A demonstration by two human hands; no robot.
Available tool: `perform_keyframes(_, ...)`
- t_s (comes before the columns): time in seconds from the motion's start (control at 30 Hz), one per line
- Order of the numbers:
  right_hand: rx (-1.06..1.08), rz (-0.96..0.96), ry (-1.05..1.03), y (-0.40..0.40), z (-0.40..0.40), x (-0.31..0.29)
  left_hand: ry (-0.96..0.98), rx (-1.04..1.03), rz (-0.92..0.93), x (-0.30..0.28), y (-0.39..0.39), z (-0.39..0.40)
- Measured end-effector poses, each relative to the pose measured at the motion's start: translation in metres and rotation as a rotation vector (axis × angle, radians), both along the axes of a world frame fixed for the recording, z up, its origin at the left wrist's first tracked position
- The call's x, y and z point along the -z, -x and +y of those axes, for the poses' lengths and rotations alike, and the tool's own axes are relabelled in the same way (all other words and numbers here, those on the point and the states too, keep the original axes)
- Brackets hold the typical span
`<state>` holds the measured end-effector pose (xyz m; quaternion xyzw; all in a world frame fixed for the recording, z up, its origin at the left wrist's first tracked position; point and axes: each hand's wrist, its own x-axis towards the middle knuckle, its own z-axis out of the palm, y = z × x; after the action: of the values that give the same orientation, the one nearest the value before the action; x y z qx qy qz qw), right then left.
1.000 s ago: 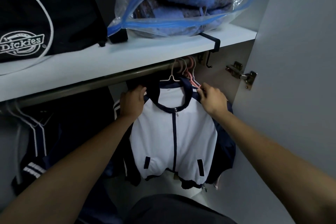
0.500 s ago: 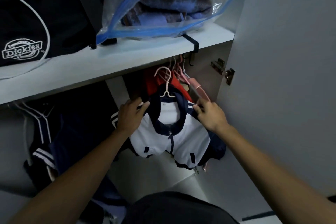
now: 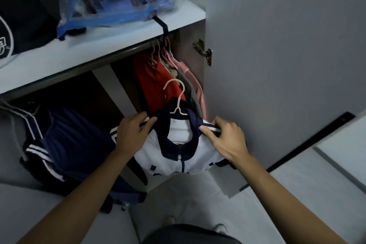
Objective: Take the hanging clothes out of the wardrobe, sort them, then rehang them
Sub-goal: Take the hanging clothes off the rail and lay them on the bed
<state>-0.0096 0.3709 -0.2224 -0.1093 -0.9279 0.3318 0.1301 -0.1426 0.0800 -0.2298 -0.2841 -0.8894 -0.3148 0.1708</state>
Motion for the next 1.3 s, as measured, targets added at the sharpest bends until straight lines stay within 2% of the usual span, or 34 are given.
perform_keyframes(0.17,0.139,-0.004,0.112,-0.070,0.004,0.011,0.085,0.106,-0.002,0.000,-0.031,0.024)
perform_keyframes(0.4,0.442,-0.009,0.091,-0.200,-0.010,0.025,0.099,0.379,0.101,0.006,-0.102,0.080)
perform_keyframes(0.63,0.834,0.017,0.057,-0.362,-0.005,0.037,0.111,0.748,0.088,0.014,-0.221,0.152)
perform_keyframes(0.9,1.152,0.081,0.048,-0.536,0.020,0.030,0.187,1.079,0.045,0.006,-0.362,0.270)
perform_keyframes(1.1,1.384,0.105,0.071,-0.636,0.033,0.032,0.231,1.294,0.076,0.001,-0.458,0.354)
perform_keyframes(1.3,1.627,0.144,0.089,-0.692,0.009,0.028,0.270,1.528,0.051,0.003,-0.536,0.411)
